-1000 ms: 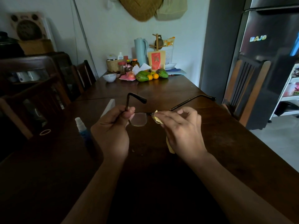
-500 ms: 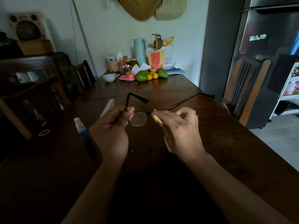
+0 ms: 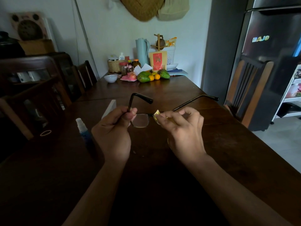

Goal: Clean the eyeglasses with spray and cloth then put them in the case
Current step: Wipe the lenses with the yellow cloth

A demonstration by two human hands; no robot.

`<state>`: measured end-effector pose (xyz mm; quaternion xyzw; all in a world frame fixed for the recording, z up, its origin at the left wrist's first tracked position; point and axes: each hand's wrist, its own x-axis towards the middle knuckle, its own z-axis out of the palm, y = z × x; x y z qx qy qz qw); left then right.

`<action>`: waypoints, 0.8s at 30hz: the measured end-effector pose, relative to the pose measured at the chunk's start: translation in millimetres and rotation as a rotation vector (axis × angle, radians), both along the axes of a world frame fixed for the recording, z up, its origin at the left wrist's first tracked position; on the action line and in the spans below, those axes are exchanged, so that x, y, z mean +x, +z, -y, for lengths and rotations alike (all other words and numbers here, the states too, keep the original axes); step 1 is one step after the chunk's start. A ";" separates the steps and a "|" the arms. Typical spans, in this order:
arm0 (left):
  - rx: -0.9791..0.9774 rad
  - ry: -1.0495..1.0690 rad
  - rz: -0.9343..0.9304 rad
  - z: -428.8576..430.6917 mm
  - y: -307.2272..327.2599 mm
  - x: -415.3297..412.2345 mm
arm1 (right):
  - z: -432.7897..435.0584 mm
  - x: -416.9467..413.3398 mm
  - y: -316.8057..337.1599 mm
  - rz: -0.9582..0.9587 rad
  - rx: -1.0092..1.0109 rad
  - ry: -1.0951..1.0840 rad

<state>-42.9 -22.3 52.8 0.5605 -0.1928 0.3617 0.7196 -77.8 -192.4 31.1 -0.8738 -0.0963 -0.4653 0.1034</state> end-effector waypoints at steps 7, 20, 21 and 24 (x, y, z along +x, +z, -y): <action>0.005 -0.034 -0.016 1.3 -1.0 0.0 | 2.8 3.1 -0.3 -0.082 0.010 -0.169; 0.020 -0.023 -0.028 0.1 -5.2 4.6 | 6.0 5.5 -0.2 -0.100 0.092 -0.044; 0.012 -0.024 -0.023 0.3 -4.9 4.0 | 5.7 5.6 -0.6 -0.102 0.097 -0.069; -0.017 -0.046 -0.028 1.9 -2.9 2.5 | 6.0 6.8 -1.0 -0.118 0.121 -0.026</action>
